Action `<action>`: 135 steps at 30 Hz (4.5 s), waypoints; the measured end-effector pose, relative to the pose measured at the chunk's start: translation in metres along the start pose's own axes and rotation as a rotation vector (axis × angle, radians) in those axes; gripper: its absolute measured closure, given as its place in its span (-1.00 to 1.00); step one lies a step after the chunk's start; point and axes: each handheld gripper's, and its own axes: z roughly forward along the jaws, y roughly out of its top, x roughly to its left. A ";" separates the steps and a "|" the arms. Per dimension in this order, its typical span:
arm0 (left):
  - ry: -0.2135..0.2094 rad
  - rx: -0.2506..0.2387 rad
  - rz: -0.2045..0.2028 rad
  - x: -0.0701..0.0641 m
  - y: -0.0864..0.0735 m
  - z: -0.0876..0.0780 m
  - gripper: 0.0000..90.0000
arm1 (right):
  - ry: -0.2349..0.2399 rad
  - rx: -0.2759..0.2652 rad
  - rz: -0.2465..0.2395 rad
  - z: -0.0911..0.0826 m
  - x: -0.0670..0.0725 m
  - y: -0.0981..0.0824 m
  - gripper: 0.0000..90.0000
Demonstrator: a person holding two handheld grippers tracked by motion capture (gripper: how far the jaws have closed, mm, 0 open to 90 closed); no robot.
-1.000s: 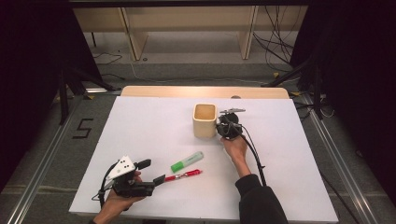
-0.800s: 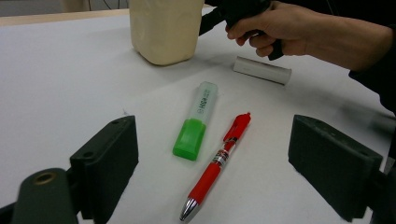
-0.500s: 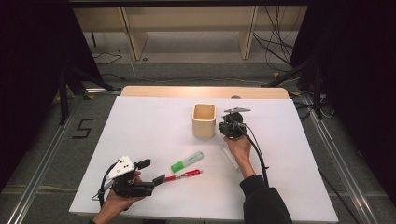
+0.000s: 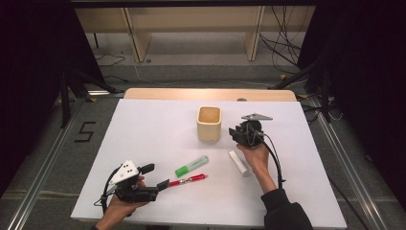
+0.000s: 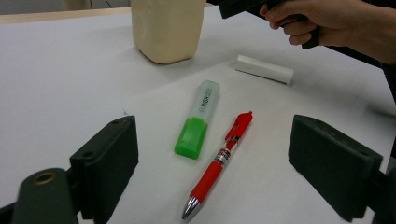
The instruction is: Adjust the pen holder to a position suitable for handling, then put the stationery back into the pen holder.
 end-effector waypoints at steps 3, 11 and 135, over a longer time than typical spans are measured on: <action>0.000 -0.001 -0.009 0.001 0.000 0.000 -0.66 | 0.034 -0.026 0.016 -0.008 -0.001 -0.003 0.29; -0.002 0.006 -0.007 0.001 0.000 0.001 -0.66 | 0.110 -0.086 0.001 -0.038 0.003 -0.016 0.06; -0.004 0.701 0.156 0.000 0.051 0.133 0.48 | 0.275 -0.032 -0.163 -0.101 0.040 -0.093 -0.57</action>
